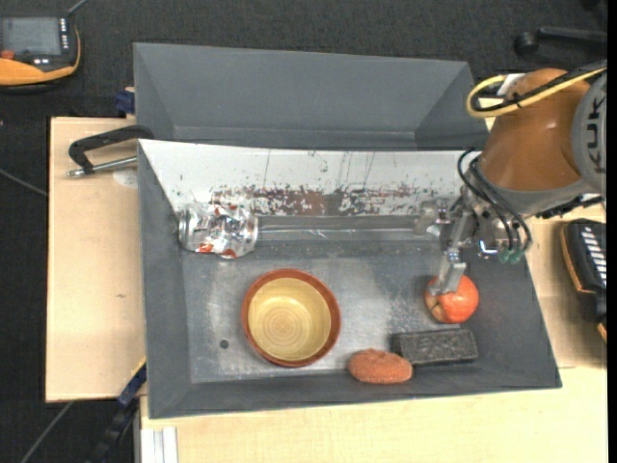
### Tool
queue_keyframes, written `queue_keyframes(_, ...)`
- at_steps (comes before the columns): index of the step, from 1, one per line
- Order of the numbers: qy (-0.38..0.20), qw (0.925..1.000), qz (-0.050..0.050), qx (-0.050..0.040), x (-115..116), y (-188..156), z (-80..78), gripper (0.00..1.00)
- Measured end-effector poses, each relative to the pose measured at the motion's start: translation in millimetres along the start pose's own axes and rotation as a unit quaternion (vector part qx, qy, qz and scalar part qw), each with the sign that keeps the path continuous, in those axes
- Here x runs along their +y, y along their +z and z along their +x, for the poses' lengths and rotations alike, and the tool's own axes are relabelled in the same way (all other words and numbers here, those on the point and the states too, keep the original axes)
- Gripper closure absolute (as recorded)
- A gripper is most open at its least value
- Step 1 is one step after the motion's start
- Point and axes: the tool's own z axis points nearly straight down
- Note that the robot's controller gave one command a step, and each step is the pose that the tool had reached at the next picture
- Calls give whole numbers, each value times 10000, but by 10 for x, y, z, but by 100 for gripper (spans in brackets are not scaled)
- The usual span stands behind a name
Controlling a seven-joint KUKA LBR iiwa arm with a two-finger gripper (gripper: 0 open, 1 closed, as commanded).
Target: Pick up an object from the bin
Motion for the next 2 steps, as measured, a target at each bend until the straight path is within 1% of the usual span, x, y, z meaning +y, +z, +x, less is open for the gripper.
queue_keyframes(1,983,9952,-24,3,1192,-199,521,0)
queue_keyframes(2,-242,9997,-39,-5,1881,-153,688,0)
